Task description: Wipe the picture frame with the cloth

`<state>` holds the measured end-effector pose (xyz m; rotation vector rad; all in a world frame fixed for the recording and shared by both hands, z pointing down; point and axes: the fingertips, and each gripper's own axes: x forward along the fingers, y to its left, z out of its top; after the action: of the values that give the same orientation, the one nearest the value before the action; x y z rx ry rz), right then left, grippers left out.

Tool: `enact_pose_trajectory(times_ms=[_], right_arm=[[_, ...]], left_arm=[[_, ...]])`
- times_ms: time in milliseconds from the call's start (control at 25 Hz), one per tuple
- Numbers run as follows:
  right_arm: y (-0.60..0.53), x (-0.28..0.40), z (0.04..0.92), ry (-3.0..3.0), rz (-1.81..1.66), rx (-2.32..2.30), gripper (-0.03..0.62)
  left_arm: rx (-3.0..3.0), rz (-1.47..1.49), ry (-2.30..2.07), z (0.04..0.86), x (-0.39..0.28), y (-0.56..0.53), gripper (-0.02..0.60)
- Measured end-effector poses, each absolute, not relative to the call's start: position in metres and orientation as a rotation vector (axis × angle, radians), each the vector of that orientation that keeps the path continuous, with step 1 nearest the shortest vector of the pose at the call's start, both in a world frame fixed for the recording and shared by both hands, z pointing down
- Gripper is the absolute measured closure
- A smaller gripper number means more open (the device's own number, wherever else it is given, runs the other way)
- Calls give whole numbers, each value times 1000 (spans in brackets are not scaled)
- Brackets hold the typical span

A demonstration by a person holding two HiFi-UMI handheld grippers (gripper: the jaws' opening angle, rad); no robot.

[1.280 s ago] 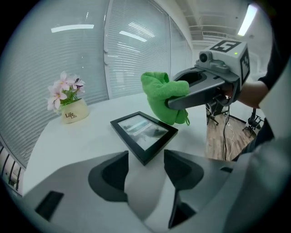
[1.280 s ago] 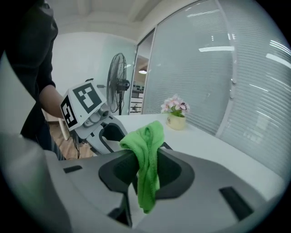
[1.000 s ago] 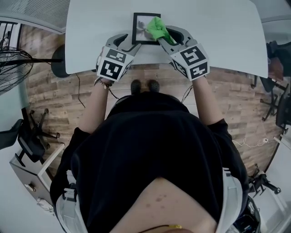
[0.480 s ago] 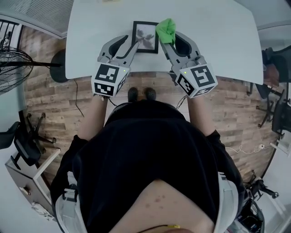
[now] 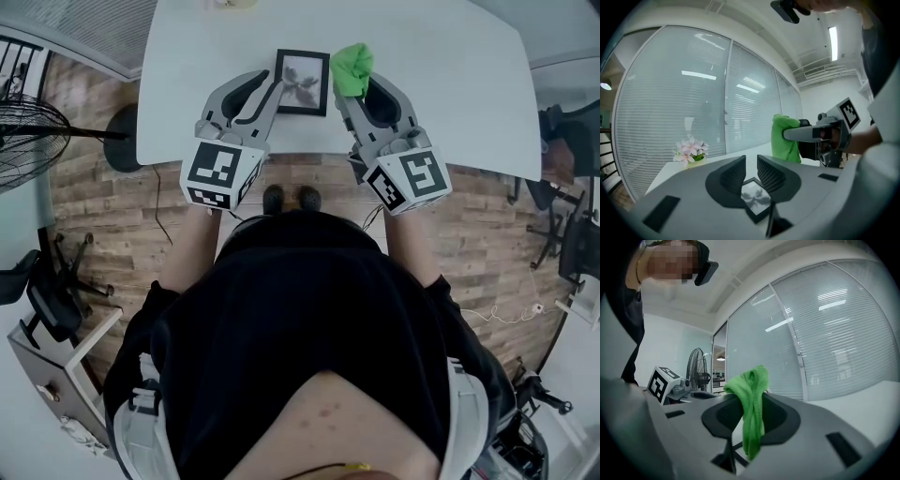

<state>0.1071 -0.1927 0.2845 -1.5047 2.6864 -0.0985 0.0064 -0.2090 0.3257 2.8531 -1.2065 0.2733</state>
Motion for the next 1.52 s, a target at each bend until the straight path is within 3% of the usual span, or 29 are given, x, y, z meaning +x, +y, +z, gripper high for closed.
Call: enact_pose_trajectory(times_ms=[520, 1520], right_arm=[[-192, 107, 264, 2651, -34, -1501, 496], [-188, 111, 257, 2612, -48, -1528, 497]], left_arm=[[2894, 187, -1192, 315, 7, -208, 569], [2938, 101, -1147, 297, 11, -200, 571]])
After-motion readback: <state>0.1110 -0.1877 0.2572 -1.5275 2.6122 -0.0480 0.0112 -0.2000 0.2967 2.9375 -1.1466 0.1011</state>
